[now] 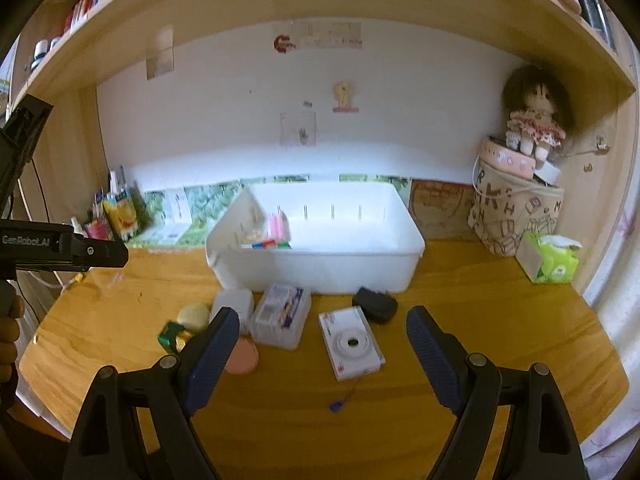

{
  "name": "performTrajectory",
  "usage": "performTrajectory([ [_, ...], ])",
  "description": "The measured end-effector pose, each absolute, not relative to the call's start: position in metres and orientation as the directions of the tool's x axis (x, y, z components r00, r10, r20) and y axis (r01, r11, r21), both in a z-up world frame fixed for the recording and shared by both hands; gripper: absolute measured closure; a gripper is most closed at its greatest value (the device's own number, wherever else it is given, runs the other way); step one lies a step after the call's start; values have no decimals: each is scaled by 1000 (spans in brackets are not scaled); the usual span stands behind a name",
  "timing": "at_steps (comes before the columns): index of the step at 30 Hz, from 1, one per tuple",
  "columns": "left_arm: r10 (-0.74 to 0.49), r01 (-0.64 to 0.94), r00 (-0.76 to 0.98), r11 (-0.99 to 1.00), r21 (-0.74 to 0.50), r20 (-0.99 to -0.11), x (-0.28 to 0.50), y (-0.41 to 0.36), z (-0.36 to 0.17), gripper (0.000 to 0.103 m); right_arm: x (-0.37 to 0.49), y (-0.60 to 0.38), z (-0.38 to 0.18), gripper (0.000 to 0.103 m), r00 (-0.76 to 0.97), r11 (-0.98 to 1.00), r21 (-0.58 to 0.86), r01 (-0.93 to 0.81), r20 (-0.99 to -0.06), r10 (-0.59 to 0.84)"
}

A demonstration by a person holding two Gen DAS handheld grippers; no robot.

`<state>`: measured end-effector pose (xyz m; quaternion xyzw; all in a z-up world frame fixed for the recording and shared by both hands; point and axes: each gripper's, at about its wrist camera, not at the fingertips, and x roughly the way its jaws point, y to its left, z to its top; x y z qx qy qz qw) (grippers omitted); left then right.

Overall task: Organize rigid objects
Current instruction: 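Withdraw both tools from the bin back over the desk items, then grasp the pink oval case with the left tool while the right tool grasps the white lens toy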

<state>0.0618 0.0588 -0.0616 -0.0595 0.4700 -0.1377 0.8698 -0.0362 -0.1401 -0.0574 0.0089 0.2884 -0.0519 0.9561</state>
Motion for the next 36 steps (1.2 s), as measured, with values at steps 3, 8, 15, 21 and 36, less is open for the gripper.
performTrajectory([
  [3,-291,166,481,957,-240,-827,62,56,-73,17,-39,-143,-66,17,811,995,-18,101,-578,-93],
  [8,-288,121,423,958,-261,-859,69,51,-90,17,-38,-146,-83,17,764,998,-34,48,-643,-59],
  [15,-303,-33,292,945,-326,-907,85,41,-122,17,-24,-152,-108,17,678,998,-35,-60,-735,15],
  [21,-296,-201,221,919,-340,-929,92,31,-148,17,-5,-173,-120,17,621,992,-35,-121,-783,48],
  [36,-214,-458,130,853,-250,-968,103,-6,-195,17,52,-223,-143,17,512,948,-27,-316,-846,147],
])
